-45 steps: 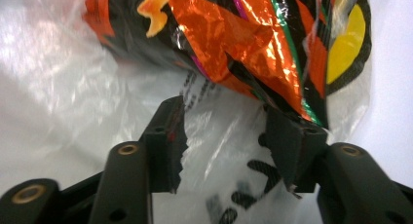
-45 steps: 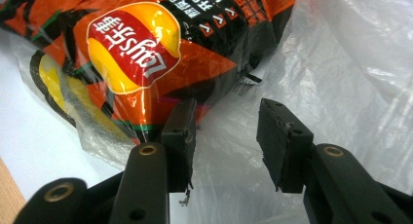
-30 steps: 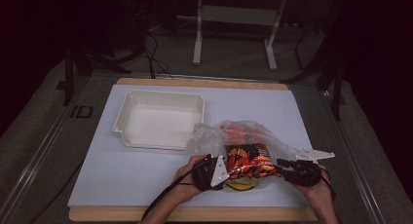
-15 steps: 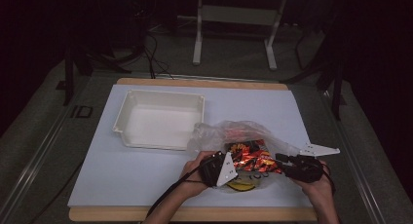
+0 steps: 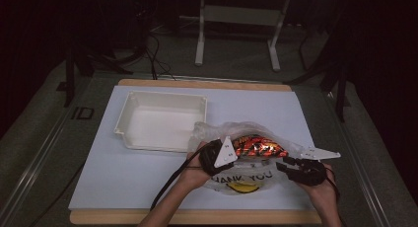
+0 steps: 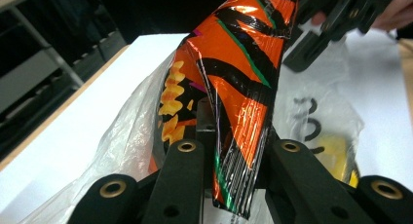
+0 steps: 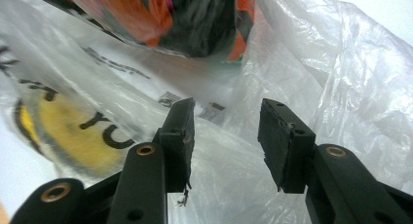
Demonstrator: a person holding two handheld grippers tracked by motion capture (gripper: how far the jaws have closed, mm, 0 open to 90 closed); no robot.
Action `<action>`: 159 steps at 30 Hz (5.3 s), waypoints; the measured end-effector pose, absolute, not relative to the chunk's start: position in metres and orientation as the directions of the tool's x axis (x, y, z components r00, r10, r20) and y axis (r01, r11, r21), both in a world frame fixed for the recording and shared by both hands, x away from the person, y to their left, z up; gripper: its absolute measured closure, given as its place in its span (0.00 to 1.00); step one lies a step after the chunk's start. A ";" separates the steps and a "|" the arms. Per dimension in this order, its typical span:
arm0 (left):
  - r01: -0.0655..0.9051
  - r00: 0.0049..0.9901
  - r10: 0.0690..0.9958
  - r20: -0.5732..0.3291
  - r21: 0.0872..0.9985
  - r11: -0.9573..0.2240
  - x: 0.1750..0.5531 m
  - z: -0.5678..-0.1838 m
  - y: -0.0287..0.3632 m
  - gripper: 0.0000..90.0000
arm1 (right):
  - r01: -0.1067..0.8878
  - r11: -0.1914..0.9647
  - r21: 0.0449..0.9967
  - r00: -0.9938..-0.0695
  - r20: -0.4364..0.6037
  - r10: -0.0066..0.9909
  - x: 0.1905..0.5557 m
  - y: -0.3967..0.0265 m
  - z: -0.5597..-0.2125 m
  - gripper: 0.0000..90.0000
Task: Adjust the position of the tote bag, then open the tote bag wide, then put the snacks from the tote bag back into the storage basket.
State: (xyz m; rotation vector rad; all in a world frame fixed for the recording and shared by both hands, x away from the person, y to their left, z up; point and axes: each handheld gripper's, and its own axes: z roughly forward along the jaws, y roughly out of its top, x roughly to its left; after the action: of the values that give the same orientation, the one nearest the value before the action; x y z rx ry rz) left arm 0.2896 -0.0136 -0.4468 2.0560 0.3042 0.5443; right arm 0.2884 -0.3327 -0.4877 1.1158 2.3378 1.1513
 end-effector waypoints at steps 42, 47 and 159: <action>0.051 0.939 0.332 0.089 0.919 -0.390 0.296 -0.406 -0.002 0.97 | 0.561 0.401 0.725 -0.590 0.010 0.807 0.300 -0.328 -0.510 0.60; 0.059 0.944 0.324 0.070 0.926 -0.373 0.295 -0.401 0.000 0.97 | 0.568 0.385 0.727 -0.577 0.018 0.817 0.302 -0.329 -0.516 0.60; 0.042 0.925 0.380 0.017 0.988 -0.149 0.362 -0.301 0.055 0.99 | 0.559 0.292 0.776 -0.536 0.069 0.842 0.292 -0.346 -0.530 0.57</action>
State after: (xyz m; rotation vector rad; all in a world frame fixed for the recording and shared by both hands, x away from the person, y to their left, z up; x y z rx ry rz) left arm 0.3621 0.0554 -0.3008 1.7040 0.3231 0.3026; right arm 0.2920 -0.3456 -0.5305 1.2629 2.2132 1.1104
